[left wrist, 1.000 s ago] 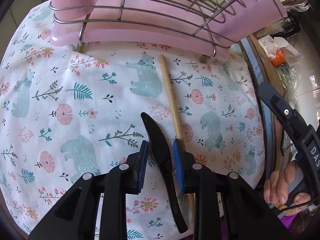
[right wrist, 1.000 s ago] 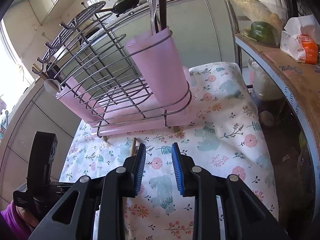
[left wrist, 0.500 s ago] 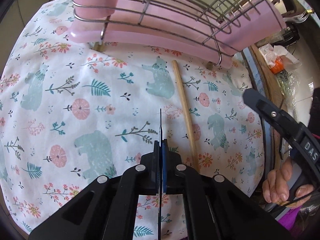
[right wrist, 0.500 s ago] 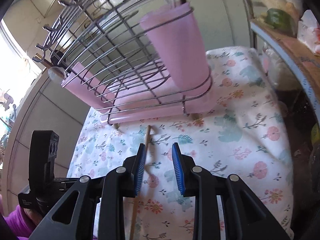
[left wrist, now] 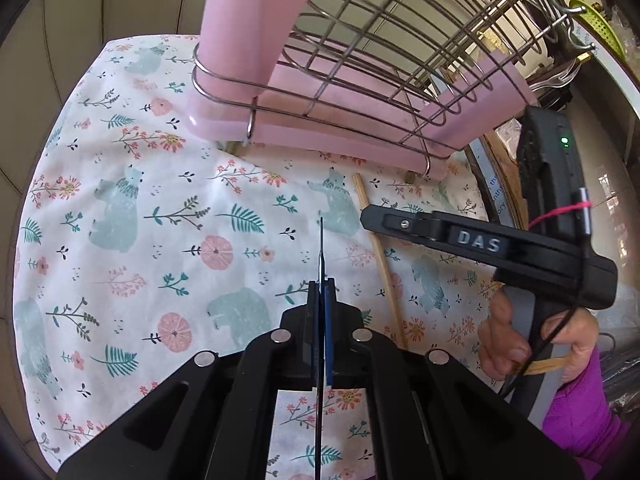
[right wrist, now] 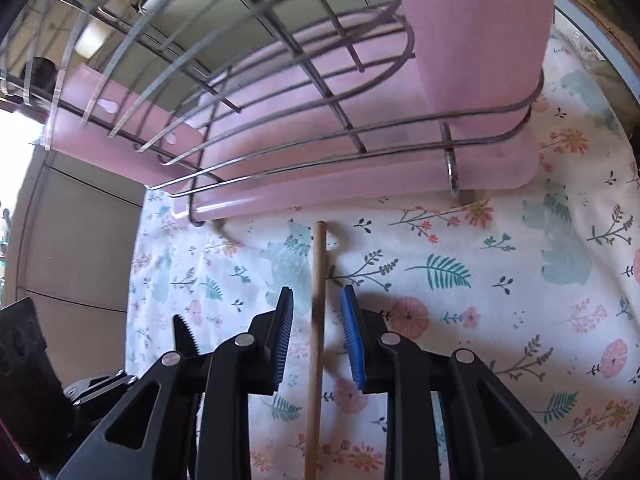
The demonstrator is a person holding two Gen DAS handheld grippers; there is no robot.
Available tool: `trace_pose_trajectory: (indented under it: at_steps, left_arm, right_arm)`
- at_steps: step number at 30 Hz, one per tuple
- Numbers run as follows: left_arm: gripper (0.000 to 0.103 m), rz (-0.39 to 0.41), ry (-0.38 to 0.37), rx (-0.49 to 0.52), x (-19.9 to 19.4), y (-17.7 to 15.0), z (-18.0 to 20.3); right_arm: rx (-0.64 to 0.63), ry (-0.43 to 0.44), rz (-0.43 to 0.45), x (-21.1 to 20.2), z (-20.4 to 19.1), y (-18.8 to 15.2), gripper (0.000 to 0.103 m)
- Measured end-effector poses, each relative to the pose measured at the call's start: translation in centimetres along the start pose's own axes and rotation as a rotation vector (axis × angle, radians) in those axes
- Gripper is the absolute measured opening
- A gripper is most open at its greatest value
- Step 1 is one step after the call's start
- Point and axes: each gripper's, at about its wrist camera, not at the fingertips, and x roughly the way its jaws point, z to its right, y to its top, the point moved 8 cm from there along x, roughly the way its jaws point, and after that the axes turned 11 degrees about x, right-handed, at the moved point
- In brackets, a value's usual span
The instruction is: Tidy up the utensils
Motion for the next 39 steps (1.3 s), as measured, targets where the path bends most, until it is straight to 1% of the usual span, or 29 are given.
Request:
trace_pose_trajectory:
  at_steps: [2,4,6,9,12,18,22,28,36,39]
  left_arm:
    - [0.001,0.001,-0.005,-0.008,-0.6,-0.5,-0.9]
    - [0.001,0.005,-0.006,-0.018,-1.0,-0.5,-1.7]
    - [0.001,0.011,-0.007,-0.022,-1.1,-0.8,-1.8]
    - [0.001,0.025,-0.010,-0.026,-1.4,-0.6,-1.9]
    - [0.001,0.040,-0.008,-0.029,-2.0,-0.3,-2.0]
    - [0.001,0.090,0.003,-0.035,-4.3,0.6,-1.7]
    - [0.001,0.136,0.003,-0.027,-6.1,1.0,-1.5]
    - [0.001,0.244,0.010,-0.005,-9.3,2.3,-0.3]
    - [0.001,0.443,0.015,0.016,-14.8,4.9,1.4]
    - [0.001,0.523,0.027,0.023,-16.9,5.9,1.9]
  right_arm:
    - [0.002,-0.020,0.000,0.5,0.1,0.1,0.021]
    - [-0.013,-0.042,0.013,0.7,0.0,0.2,0.012]
    - [-0.018,-0.044,0.016,0.8,0.1,0.4,0.007]
    - [-0.014,-0.025,0.025,0.5,-0.1,0.3,0.007]
    - [-0.024,0.021,0.051,-0.8,-0.3,0.0,0.007]
    - [-0.077,0.097,0.148,-4.3,-1.4,-0.6,0.007]
    - [-0.121,0.142,0.240,-7.4,-2.3,-1.0,0.007]
    - [-0.176,0.179,0.389,-12.7,-3.2,-1.2,0.007]
    - [-0.166,0.246,0.584,-21.0,-3.0,0.1,0.007]
    - [-0.162,0.264,0.683,-24.2,-3.0,0.8,0.007]
